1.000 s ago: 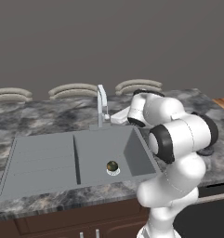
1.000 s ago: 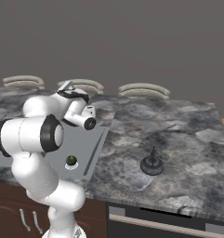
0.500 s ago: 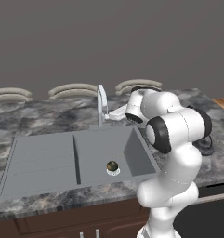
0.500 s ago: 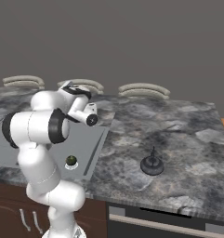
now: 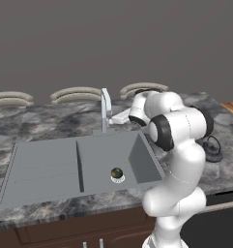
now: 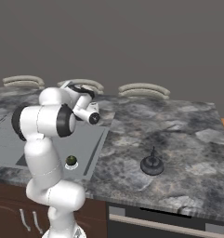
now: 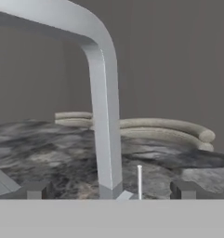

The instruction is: Pick up all produce items and place them in the sink. Turn on the sink faucet to wash them. Then turn the sink off and put them in the tray.

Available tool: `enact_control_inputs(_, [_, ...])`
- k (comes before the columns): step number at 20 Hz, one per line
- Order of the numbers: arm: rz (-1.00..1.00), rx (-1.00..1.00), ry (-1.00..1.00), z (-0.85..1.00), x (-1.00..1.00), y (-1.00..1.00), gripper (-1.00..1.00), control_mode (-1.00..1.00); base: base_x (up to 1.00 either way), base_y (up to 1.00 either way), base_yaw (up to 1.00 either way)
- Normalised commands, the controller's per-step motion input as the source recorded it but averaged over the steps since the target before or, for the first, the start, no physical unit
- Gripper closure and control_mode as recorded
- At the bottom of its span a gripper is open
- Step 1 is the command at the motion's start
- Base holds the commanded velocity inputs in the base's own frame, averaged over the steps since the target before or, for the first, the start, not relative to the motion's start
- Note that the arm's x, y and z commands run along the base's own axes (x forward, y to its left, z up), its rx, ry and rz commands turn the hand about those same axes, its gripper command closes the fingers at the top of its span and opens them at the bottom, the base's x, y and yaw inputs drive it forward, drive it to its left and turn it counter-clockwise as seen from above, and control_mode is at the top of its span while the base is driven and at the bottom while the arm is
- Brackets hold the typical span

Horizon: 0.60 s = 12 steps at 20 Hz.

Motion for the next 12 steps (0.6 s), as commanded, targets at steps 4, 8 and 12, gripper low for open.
enact_control_inputs(4, [0.0,0.0,0.02,-0.17,0.33,0.0,-1.0,-1.0,0.0,0.0,0.0])
enact_control_inputs(8, [0.0,0.0,0.02,-0.19,0.32,0.0,-1.0,-1.0,0.0,0.0,0.0])
enact_control_inputs(12, [0.0,0.0,0.03,-0.16,0.31,0.01,-1.0,-1.0,0.0,0.0,0.0])
